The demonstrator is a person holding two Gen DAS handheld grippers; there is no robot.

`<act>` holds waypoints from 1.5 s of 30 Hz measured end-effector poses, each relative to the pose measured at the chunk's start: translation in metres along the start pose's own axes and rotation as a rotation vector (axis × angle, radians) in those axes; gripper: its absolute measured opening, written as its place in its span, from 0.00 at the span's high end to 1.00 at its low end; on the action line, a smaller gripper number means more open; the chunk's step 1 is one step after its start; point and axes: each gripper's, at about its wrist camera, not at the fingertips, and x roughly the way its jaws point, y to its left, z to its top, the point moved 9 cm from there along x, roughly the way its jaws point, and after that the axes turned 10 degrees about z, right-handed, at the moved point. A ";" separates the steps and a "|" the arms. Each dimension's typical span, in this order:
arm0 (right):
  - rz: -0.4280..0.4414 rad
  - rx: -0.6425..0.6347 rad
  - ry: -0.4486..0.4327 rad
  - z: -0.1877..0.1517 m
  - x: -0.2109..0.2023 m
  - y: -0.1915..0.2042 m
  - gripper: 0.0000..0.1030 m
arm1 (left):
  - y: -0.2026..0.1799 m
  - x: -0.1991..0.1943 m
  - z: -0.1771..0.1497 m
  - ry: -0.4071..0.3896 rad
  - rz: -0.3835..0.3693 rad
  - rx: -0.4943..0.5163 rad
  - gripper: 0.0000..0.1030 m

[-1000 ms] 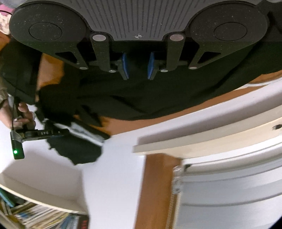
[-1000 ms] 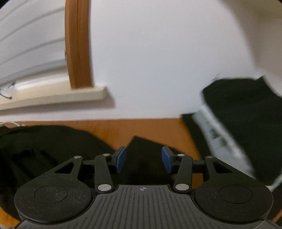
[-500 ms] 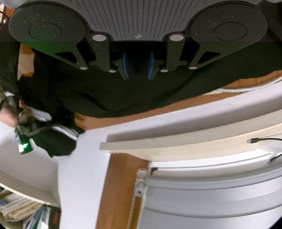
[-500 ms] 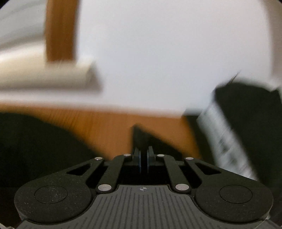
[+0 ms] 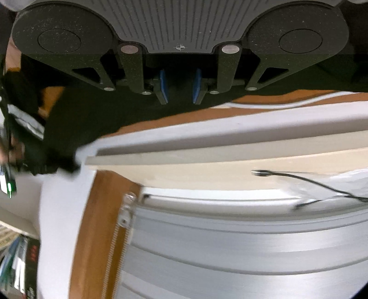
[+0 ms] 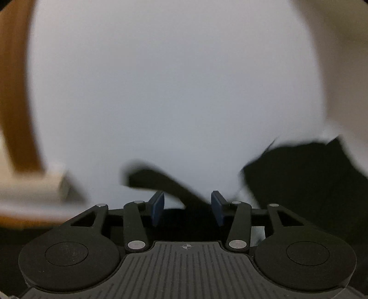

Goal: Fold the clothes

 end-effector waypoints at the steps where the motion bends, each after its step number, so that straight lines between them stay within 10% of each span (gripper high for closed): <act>1: 0.035 0.004 0.021 -0.016 0.004 0.008 0.55 | 0.007 -0.003 0.001 0.000 0.014 -0.006 0.75; 11: 0.253 -0.105 0.085 -0.117 0.006 0.083 0.44 | 0.082 -0.063 0.000 -0.037 0.181 -0.043 0.61; 23: 0.268 -0.045 0.089 -0.131 0.017 0.071 0.39 | 0.213 -0.146 -0.115 0.064 0.398 -0.236 0.65; 31: 0.234 -0.064 0.079 -0.131 0.018 0.072 0.38 | 0.211 -0.161 -0.131 0.035 0.376 -0.257 0.65; 40: 0.371 -0.209 -0.007 -0.097 -0.020 0.156 0.39 | 0.215 -0.169 -0.156 0.091 0.377 -0.285 0.61; 45: 0.613 -0.332 -0.052 -0.072 -0.052 0.292 0.39 | 0.208 -0.175 -0.171 0.114 0.351 -0.293 0.61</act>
